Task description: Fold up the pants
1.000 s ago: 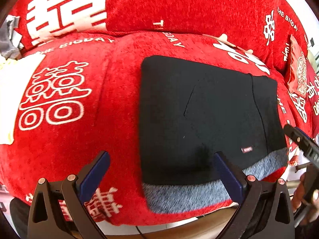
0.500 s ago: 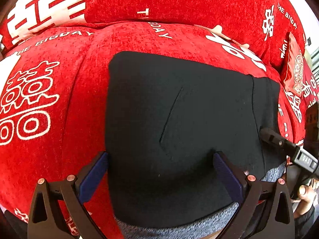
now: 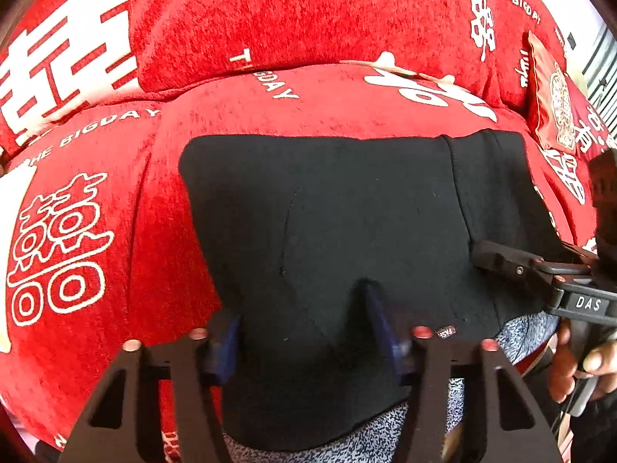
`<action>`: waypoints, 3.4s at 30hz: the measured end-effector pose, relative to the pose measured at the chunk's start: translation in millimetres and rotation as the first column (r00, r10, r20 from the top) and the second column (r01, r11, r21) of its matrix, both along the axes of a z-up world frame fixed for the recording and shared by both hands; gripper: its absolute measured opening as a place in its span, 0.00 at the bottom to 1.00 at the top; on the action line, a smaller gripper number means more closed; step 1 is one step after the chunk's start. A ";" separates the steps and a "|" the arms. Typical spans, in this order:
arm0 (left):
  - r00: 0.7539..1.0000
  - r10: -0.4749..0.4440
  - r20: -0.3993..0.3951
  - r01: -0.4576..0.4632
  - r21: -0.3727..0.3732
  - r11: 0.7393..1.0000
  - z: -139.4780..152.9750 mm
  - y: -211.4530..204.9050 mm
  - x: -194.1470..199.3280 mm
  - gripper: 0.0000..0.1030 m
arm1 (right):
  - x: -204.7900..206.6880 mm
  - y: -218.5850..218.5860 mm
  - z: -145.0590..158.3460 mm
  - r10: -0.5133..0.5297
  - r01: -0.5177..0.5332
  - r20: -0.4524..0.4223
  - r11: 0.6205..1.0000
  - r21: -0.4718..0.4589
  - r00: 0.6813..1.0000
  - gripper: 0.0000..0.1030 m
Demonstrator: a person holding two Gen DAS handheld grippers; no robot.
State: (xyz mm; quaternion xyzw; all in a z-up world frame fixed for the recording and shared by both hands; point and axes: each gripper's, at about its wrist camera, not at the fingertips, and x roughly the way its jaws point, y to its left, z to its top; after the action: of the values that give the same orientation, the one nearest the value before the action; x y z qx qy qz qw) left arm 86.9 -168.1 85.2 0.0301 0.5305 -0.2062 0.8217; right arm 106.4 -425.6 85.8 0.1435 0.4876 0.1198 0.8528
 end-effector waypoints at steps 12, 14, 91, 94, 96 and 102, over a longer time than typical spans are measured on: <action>0.998 0.062 -0.002 -0.062 -0.065 0.996 34.1 54.0 -0.1 0.29 | -16.9 53.1 74.0 0.082 -0.079 0.124 0.997 -0.026 0.989 0.55; 0.996 0.087 0.011 -0.086 -0.055 0.995 40.3 71.2 0.1 0.29 | -16.1 69.1 82.3 0.110 -0.110 0.128 0.994 -0.009 0.986 0.55; 0.908 0.418 0.036 -0.419 0.072 0.905 10.7 204.5 66.7 1.00 | 58.4 238.5 63.9 0.246 -0.193 0.100 0.909 -0.370 0.964 0.96; 0.905 0.421 0.063 -0.426 0.124 0.896 11.7 202.1 60.2 1.00 | 55.8 246.7 61.1 0.260 -0.209 0.081 0.897 -0.389 0.962 0.96; 0.900 0.436 0.028 -0.434 0.175 0.884 -0.4 202.1 59.1 1.00 | 57.5 249.6 50.1 0.261 -0.227 0.036 0.892 -0.390 0.965 0.96; 0.905 0.425 -0.014 -0.415 0.182 0.891 -17.8 203.2 29.4 1.00 | 28.0 245.8 27.9 0.249 -0.235 -0.011 0.895 -0.380 0.968 0.96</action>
State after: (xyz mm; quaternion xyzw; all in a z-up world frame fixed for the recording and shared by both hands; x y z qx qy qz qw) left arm 116.4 35.1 67.4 -0.0188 0.5622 0.0228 0.8265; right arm 134.4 -179.9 113.6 -0.0879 0.4994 0.1312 0.8519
